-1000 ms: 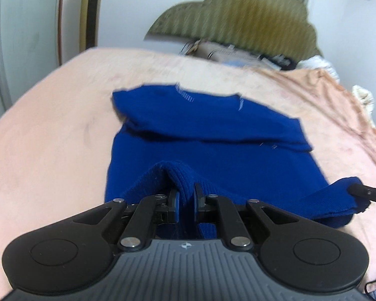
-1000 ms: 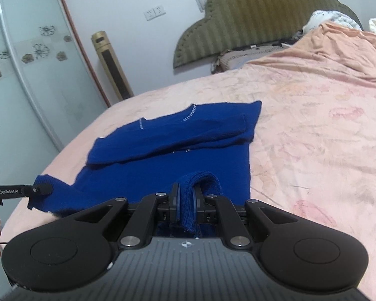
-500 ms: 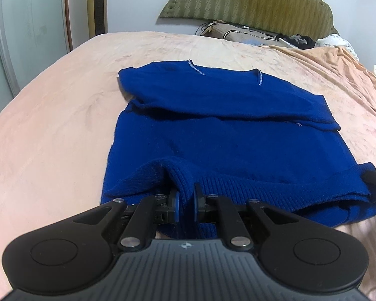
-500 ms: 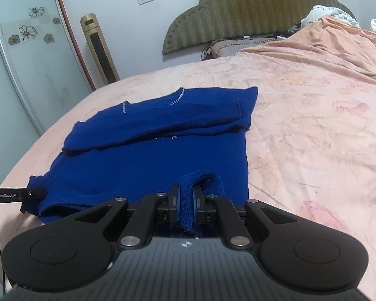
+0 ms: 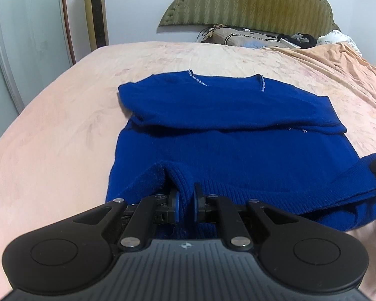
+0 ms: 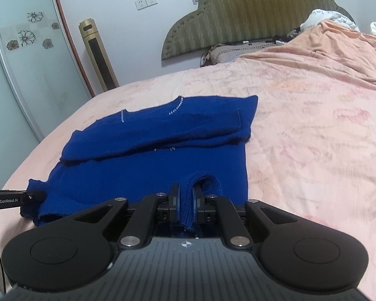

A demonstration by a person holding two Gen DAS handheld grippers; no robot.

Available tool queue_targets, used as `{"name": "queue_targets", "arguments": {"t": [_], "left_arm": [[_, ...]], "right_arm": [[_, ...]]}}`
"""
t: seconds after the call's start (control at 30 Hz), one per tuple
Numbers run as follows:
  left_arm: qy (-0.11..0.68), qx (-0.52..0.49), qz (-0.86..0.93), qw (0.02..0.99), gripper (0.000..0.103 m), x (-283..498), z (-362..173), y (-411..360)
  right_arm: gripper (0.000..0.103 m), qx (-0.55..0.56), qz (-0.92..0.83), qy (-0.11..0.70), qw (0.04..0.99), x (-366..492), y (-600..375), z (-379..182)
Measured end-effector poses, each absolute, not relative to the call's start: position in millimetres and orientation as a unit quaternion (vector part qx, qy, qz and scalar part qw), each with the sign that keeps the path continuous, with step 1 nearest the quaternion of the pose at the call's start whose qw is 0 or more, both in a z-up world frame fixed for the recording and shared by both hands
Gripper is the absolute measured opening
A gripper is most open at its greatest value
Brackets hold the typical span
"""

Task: Fold small clothes
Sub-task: 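Grasp the sweater hem with the left tool while the right tool grasps the hem too, then lift the hem with both tools and fold it over onto the collar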

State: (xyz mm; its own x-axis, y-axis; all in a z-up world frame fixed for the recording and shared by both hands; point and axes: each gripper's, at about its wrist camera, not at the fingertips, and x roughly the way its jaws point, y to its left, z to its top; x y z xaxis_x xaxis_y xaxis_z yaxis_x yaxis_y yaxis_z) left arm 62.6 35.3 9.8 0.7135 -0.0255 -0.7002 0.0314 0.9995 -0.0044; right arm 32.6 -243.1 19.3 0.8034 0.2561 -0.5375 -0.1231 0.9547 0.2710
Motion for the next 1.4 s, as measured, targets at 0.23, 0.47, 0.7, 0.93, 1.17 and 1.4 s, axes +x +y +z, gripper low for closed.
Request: {"name": "queue_targets", "arguments": {"t": [0.23,0.47,0.7,0.93,1.17,1.4], "left_arm": [[0.370,0.018,-0.012,0.929,0.010,78.4,18.0,28.9],[0.362,0.024,-0.006,0.932,0.010,92.0,24.2,25.9],[0.352,0.014,0.009,0.936,0.010,105.6,33.7,29.1],[0.364,0.018,0.008,0.931,0.010,122.3,27.7,26.7],[0.384,0.005,0.001,0.923,0.010,130.4,17.1,35.3],[0.386,-0.006,0.000,0.922,0.010,126.3,16.6,38.6]], "right_arm": [[0.012,0.120,0.098,0.288,0.945,45.2,-244.2,25.2],[0.012,0.123,0.095,0.278,0.948,57.8,-243.1,32.9],[0.011,0.119,0.075,0.259,0.956,71.0,-245.8,43.4],[0.020,0.136,0.107,0.268,0.948,82.2,-250.9,45.3],[0.083,-0.001,0.188,0.284,0.940,57.5,-218.7,28.3],[0.035,-0.084,0.195,0.309,0.927,77.9,-181.7,10.1]]}}
